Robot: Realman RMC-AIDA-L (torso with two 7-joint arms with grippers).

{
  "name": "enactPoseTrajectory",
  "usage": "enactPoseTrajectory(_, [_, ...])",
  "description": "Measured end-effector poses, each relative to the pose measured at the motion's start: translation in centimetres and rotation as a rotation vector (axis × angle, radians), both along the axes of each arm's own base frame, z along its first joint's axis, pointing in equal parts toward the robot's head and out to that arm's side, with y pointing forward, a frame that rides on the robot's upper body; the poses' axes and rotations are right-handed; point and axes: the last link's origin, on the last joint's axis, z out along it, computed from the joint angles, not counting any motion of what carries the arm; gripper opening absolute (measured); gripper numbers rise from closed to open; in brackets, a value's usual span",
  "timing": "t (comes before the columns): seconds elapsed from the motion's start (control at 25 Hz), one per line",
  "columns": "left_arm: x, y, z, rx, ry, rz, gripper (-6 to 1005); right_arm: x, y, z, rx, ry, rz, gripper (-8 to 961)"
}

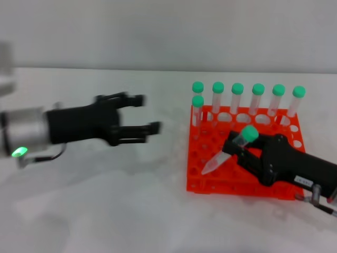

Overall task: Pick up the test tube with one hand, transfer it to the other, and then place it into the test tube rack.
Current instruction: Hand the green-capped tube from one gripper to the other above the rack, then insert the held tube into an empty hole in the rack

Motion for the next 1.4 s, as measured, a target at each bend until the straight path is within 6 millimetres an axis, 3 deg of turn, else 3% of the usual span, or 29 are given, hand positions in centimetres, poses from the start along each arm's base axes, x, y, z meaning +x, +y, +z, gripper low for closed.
enactPoseTrajectory(0.24, [-5.3,-4.0,1.5,0.311,-0.167,0.091,894,-1.0,2.3,0.2,0.038,-0.053,0.005,216])
enactPoseTrajectory(0.52, [-9.5,-9.4,0.7,0.606,-0.248,0.191,893,-2.4,5.0,0.1,0.090,-0.120,-0.005,218])
enactPoseTrajectory(0.88, [-11.1,-13.1,-0.9,0.710,-0.260,0.279,894,-2.6,7.0,0.3,0.153,-0.194,-0.057,221])
enactPoseTrajectory(1.4, [-10.9,-13.9,-2.2,0.688,-0.276,0.307,894,-1.8,8.4,0.2,0.204,-0.266,-0.122,226])
